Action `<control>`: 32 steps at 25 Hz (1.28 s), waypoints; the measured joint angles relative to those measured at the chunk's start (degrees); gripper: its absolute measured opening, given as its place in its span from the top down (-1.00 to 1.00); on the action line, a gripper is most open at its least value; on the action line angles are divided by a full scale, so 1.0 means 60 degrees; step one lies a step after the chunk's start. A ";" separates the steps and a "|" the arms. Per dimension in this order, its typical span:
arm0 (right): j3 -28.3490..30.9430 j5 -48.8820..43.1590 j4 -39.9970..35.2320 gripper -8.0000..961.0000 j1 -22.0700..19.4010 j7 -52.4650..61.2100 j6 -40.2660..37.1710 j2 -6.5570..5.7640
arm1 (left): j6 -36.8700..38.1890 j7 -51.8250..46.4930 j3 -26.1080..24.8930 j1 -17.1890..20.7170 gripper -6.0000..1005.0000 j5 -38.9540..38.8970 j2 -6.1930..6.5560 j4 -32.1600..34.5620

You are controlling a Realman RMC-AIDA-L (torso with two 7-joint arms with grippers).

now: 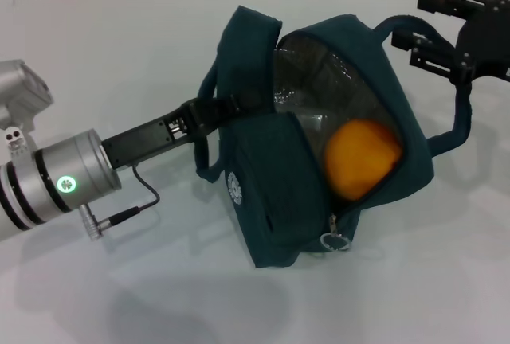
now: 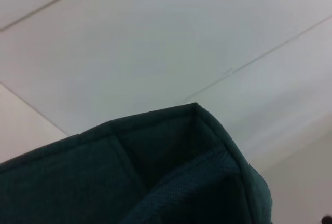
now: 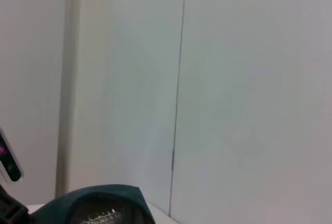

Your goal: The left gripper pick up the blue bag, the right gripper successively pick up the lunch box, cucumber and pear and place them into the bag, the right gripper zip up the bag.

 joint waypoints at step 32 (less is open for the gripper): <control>0.0377 -0.2916 -0.0387 -0.32 -0.0525 -0.0668 -0.6111 -0.0069 | -0.0387 0.0001 0.0004 0.0111 0.83 -0.0302 0.0023 -0.0016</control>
